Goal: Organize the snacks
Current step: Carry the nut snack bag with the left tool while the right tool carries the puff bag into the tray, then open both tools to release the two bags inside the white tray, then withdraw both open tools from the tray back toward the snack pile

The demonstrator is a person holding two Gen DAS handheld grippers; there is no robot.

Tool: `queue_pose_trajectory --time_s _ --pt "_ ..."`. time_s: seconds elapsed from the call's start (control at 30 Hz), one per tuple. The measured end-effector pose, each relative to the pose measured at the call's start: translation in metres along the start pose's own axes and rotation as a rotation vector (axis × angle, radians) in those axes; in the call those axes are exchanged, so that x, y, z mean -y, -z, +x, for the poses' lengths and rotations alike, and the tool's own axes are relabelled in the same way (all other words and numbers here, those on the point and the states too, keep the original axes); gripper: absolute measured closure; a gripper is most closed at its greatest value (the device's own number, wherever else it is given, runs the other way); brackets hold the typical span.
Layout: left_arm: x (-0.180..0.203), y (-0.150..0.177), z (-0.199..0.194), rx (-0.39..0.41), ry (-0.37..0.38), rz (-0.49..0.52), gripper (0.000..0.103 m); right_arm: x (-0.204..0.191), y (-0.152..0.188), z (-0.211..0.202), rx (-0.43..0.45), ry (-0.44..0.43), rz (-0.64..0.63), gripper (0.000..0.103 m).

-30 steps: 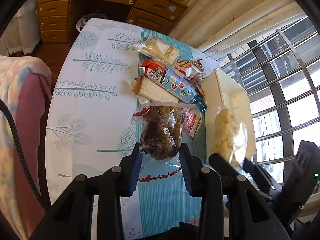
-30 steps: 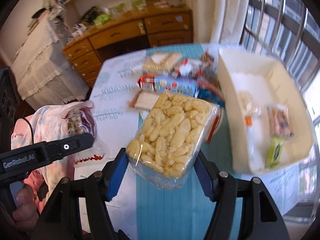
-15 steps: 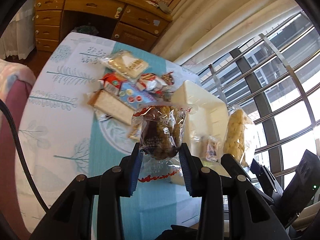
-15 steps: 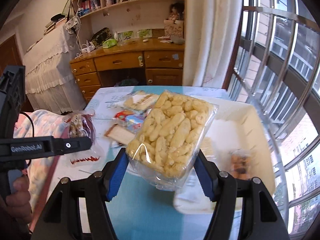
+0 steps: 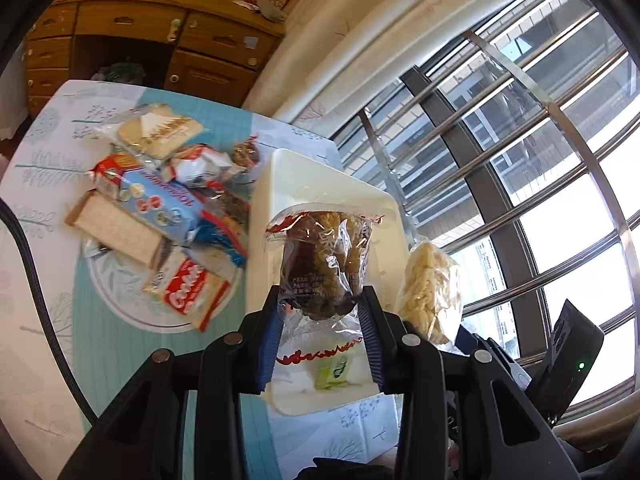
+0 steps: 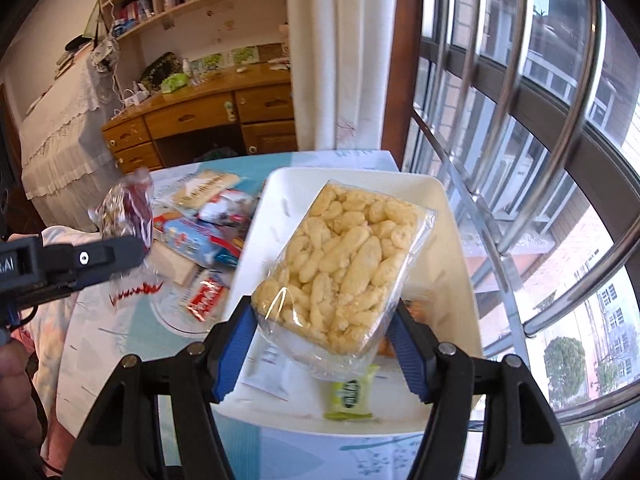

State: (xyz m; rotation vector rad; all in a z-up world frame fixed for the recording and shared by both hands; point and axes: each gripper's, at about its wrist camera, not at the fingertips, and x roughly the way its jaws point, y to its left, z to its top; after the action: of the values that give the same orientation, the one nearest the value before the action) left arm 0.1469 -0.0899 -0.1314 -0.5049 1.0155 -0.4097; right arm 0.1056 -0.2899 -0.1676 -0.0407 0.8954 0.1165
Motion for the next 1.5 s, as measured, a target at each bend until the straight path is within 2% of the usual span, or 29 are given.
queue_pose_trajectory --time_s 0.17,0.37,0.4,0.43,0.5,0.57,0.73,1.1,1.5 --pt "0.030 -0.005 0.027 -0.018 0.011 0.039 0.067 0.022 0.001 0.007 -0.022 -0.006 0.020 0.037" --pt "0.053 -0.007 0.041 -0.013 0.010 0.083 0.065 0.038 0.002 0.014 -0.049 -0.034 0.048 0.037" --pt "0.055 -0.007 0.041 -0.011 0.010 0.088 0.055 0.040 0.002 0.016 -0.055 -0.037 0.053 0.036" --pt "0.056 -0.007 0.042 -0.011 0.007 0.095 0.037 0.041 0.002 0.018 -0.067 -0.041 0.058 0.035" --pt "0.060 -0.008 0.043 -0.008 -0.022 0.110 0.032 0.046 0.003 0.024 -0.095 -0.031 0.074 0.030" --pt "0.062 -0.008 0.043 -0.008 -0.043 0.120 0.032 0.049 0.004 0.026 -0.100 -0.037 0.095 0.025" --pt "0.057 -0.007 0.041 -0.013 -0.075 0.094 0.032 0.052 0.005 0.026 -0.102 -0.047 0.109 0.025" --pt "0.040 0.001 0.028 -0.011 -0.093 0.039 0.032 0.046 0.009 0.018 -0.097 -0.081 0.128 0.025" --pt "0.006 0.017 -0.006 -0.028 -0.101 0.053 0.032 0.005 0.014 0.019 -0.141 -0.097 0.129 0.025"
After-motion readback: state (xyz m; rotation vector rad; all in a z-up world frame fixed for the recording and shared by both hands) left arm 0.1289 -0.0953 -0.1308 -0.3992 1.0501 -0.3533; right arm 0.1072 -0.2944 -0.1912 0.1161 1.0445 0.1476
